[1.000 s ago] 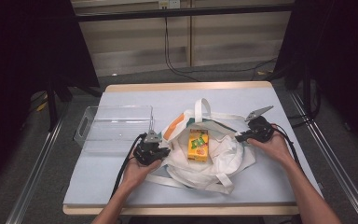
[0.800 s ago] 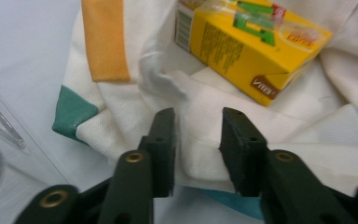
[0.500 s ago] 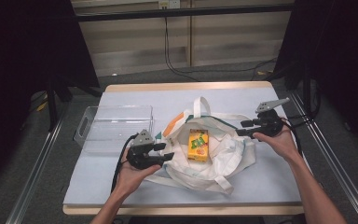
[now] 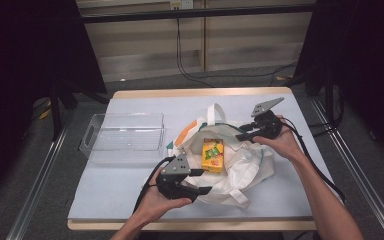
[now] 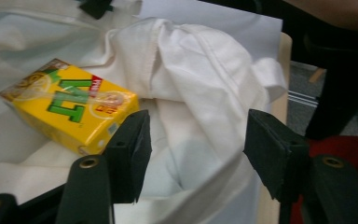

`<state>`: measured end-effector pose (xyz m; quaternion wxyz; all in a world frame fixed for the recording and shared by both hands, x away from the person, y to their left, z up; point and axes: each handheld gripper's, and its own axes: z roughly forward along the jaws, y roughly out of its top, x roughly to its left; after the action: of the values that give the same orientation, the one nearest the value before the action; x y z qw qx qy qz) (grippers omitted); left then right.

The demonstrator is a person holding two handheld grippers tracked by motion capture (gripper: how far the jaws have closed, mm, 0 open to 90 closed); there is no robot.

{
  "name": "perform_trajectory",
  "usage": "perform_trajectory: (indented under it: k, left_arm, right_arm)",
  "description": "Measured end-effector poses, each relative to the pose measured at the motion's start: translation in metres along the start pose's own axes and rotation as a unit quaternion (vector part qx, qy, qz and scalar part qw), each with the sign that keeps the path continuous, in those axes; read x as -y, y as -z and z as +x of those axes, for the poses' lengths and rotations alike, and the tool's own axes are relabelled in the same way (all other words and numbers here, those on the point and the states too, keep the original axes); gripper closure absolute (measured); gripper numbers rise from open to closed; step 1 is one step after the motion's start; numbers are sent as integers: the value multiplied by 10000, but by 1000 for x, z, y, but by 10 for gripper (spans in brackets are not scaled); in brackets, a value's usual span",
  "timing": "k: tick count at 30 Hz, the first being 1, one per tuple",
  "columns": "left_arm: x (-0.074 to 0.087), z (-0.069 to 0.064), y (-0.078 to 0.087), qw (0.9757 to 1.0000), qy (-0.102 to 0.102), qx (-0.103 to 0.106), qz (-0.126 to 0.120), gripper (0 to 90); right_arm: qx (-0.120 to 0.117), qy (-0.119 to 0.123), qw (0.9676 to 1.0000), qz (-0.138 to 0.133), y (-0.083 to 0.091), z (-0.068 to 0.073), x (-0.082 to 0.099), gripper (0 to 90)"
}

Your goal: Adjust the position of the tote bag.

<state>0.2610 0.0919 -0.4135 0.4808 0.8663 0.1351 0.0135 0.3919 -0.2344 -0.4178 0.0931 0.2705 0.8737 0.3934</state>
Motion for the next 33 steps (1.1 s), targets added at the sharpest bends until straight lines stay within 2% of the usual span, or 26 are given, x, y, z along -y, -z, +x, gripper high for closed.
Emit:
perform_trajectory:
  k: [3, 5, 7, 8, 9, 10, 11, 12, 13, 14, 15, 16, 17, 19, 21, 23, 25, 26, 27, 28, 29, 32, 33]
  left_arm:
    - [1, -3, 0, 9999, -52, 104, 29, 396]
    - [2, -6, -3, 9995, -181, 99, 243, 376]
    - [2, -7, -14, 9978, -384, 283, 461, 365]
    - [2, -8, -19, 9974, -416, 242, 536, 365]
    - [3, -8, -26, 9958, -469, 287, 737, 365]
    - [3, -9, -31, 9944, -587, 296, 829, 381]
    - [4, -11, -33, 9935, -621, 259, 914, 443]
    - [3, -11, -36, 9926, -627, 332, 984, 476]
    - [3, -13, -37, 9908, -734, 422, 1057, 569]
    - [2, -16, -38, 9892, -807, 474, 1129, 712]
    - [1, -17, -39, 9879, -817, 547, 1197, 712]
    - [0, -18, -40, 9848, -900, 508, 1399, 784]
    - [0, -20, -42, 9839, -874, 522, 1467, 784]
    - [4, -23, -48, 9830, -892, 622, 1477, 821]
    - [5, -24, -50, 9834, -865, 623, 1470, 829]
    - [7, -25, -49, 9809, -860, 704, 1595, 836]
    - [8, -26, -50, 9806, -853, 720, 1610, 840]
    - [10, -27, -51, 9797, -856, 734, 1656, 841]
    - [10, -27, -50, 9775, -832, 842, 1745, 843]
    - [12, -29, -52, 9799, -833, 728, 1657, 844]
    - [11, -28, -51, 9767, -886, 760, 1801, 846]
    - [13, -29, -52, 9773, -877, 779, 1766, 848]
    - [13, -29, -53, 9753, -894, 817, 1845, 848]
  right_arm:
    - [-78, -97, 9999, -13, -5, -3, -2, 591]
    - [-138, -121, 9998, -10, -9, -5, -2, 635]
    - [-209, -172, 9996, 24, -13, -6, -2, 684]
    - [-221, -166, 9996, 67, -15, -7, -2, 714]
    - [-188, -158, 9996, 111, -17, -8, -2, 756]
    - [-227, -206, 9994, 129, -18, -9, -2, 788]
    - [-271, -228, 9993, 142, -19, -11, -3, 823]
    - [-256, -244, 9993, 147, -19, -12, -5, 857]
    - [-212, -237, 9994, 121, -20, -13, -6, 864]
    - [-85, -329, 9993, 181, -22, -19, -8, 870]
    - [-85, -329, 9993, 181, -22, -19, -8, 870]
    - [17, -419, 9988, 259, -25, -24, -8, 874]
    - [17, -419, 9988, 259, -25, -24, -8, 874]
    - [162, -511, 9980, 329, -30, -30, -7, 876]
    - [207, -530, 9977, 364, -32, -32, -7, 876]
    - [323, -540, 9969, 481, -40, -36, -8, 877]
    - [404, -561, 9959, 576, -47, -39, -7, 878]
    - [442, -569, 9955, 624, -51, -40, -6, 878]
    - [467, -549, 9951, 675, -54, -41, -5, 878]
    - [521, -562, 9945, 719, -57, -42, -4, 878]
    - [575, -605, 9934, 786, -59, -43, -4, 878]
    - [648, -562, 9923, 892, -62, -47, -2, 879]
    - [648, -562, 9923, 892, -62, -47, -2, 879]
